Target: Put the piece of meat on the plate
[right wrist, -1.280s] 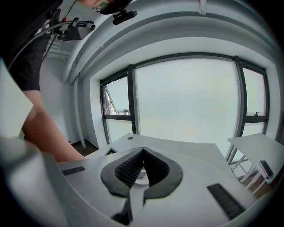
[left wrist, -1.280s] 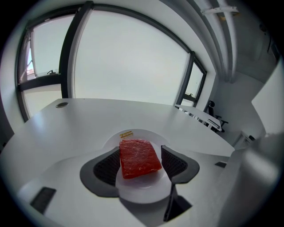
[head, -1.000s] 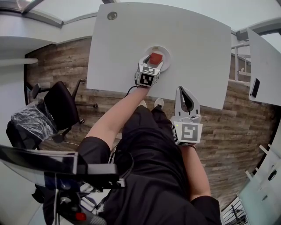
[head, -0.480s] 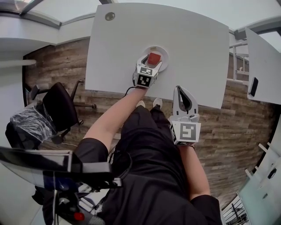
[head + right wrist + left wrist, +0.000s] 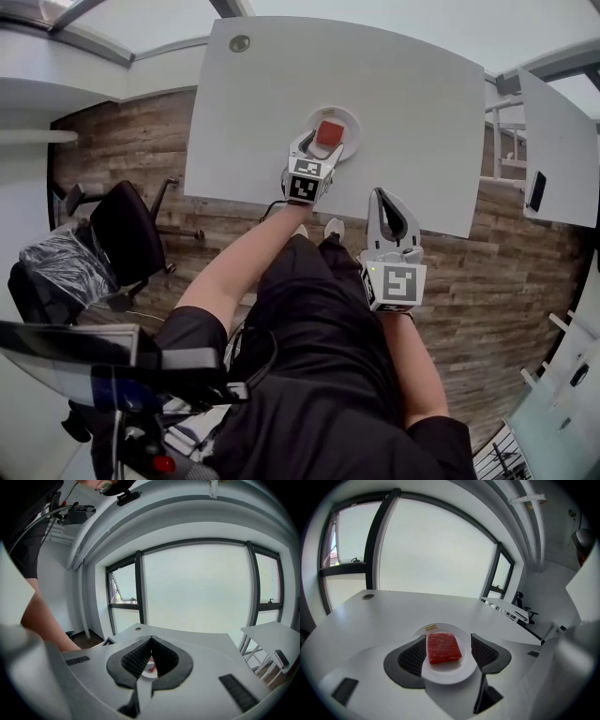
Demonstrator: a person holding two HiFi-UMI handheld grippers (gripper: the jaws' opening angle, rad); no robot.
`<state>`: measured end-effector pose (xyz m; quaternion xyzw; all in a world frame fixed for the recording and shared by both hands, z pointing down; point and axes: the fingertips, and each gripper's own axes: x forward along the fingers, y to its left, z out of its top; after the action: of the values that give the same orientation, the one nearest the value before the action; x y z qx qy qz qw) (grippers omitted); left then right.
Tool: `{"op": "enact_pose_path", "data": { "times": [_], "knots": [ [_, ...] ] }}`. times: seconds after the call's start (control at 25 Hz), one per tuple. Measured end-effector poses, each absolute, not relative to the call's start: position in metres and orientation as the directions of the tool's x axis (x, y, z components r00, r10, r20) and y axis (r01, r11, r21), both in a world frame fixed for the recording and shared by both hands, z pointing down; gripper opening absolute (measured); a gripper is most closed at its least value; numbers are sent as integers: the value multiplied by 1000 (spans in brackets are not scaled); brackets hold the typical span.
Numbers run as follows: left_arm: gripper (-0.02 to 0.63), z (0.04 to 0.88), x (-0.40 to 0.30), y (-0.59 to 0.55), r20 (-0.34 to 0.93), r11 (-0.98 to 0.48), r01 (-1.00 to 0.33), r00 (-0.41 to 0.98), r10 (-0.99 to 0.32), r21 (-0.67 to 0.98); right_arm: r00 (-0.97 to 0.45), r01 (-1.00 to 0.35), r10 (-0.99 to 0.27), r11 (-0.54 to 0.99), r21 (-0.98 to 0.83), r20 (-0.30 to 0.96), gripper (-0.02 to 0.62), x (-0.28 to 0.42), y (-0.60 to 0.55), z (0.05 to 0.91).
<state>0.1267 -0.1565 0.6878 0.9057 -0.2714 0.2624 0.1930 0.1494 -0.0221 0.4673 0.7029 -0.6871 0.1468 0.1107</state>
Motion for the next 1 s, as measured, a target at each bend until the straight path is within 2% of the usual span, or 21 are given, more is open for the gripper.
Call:
{"op": "enact_pose_path", "data": {
  "times": [0.68, 0.8, 1.0],
  "knots": [
    [284, 632, 95, -129, 530, -817, -549, 753, -390, 178, 32, -997, -952, -51, -55, 304, 6, 128, -21, 437],
    [253, 621, 83, -126, 518, -809, -561, 752, -408, 176, 26, -997, -956, -45, -59, 292, 6, 122, -24, 430],
    [253, 594, 68, -128, 469, -791, -585, 757, -454, 179, 14, -998, -968, -27, -48, 250, 6, 116, -35, 415]
  ]
}}
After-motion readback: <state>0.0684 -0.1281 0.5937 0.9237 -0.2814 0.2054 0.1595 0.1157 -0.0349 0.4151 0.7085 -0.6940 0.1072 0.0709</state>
